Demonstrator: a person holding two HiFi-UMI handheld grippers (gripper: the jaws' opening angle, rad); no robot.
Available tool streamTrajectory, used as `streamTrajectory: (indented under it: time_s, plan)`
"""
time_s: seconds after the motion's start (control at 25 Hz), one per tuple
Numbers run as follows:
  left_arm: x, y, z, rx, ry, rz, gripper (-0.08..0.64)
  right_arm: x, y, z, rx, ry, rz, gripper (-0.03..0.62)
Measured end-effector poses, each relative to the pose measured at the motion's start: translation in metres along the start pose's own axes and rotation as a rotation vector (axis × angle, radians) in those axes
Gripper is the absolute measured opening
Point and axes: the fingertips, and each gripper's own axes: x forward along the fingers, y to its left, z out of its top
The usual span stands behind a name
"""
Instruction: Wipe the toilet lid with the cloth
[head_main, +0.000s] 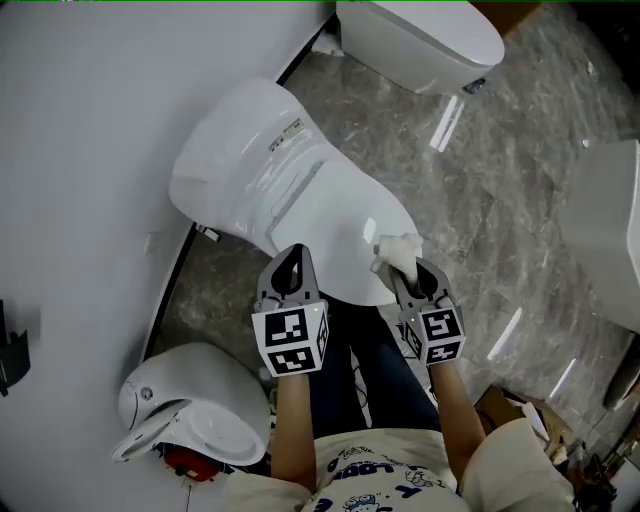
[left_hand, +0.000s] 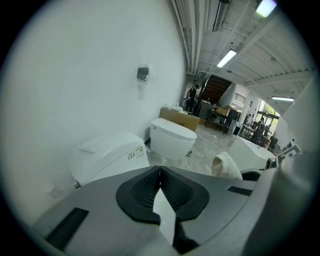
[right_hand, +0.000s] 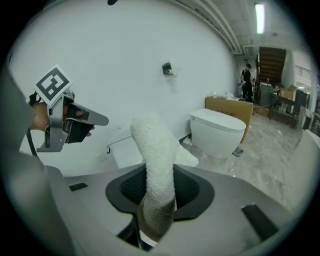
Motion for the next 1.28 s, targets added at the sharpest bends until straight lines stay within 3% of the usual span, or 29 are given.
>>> streamTrajectory:
  time_s: [0.4, 0.56, 0.92, 1.28]
  plan:
    - [-0.104, -0.008, 0.168, 0.040, -0.293, 0.056, 0.005, -0.089, 0.011, 0.213, -0.025, -0.354, -0.048, 0.117]
    - [-0.158, -0.021, 0.215, 0.068, -0.387, 0.061, 0.005, -0.137, 0.028, 0.272, -0.021, -0.464, -0.053, 0.117]
    - [-0.256, -0.024, 0.293, 0.129, -0.596, 0.127, 0.005, -0.222, 0.062, 0.358, -0.059, -0.680, -0.021, 0.117]
    - [-0.312, -0.010, 0.313, 0.158, -0.693, 0.177, 0.005, -0.249, 0.092, 0.391, -0.090, -0.763, 0.008, 0.117]
